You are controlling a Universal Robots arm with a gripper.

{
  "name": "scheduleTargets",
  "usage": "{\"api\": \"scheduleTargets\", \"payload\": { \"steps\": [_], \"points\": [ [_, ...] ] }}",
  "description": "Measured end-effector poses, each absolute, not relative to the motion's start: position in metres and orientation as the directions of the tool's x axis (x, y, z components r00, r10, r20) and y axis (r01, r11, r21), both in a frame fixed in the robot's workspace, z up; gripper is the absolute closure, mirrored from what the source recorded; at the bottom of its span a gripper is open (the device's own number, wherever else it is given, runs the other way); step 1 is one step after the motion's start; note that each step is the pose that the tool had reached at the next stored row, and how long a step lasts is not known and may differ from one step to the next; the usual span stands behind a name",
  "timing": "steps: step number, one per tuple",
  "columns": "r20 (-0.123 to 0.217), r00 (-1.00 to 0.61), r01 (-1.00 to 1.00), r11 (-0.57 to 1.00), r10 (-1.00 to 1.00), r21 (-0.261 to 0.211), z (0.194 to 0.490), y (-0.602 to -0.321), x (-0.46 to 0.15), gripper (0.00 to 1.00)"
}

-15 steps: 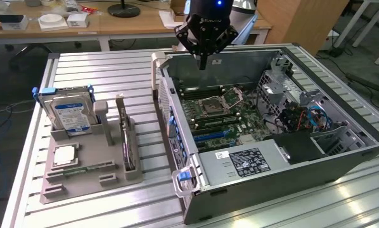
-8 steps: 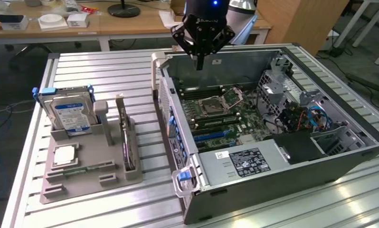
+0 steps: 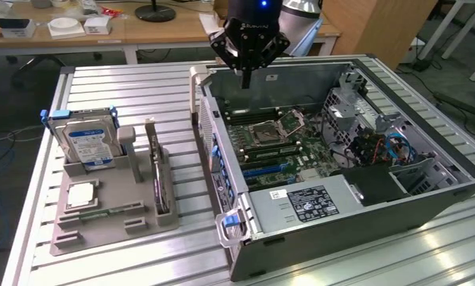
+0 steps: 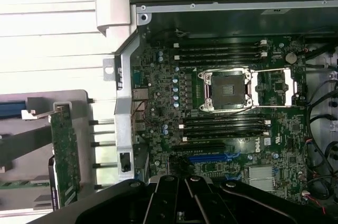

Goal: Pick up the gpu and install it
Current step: 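Reach for the gpu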

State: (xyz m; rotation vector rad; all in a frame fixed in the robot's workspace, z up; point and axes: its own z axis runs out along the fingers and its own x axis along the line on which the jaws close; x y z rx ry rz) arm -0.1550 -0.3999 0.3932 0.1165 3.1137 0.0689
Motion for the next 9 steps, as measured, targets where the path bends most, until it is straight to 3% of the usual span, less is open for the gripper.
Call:
{"api": "scheduleTargets", "payload": {
  "steps": [9],
  "points": [
    [-0.023,-0.997,0.074,0.996,0.075,0.045,0.3932,-0.4000,-0.1638,0.90]
  ]
}}
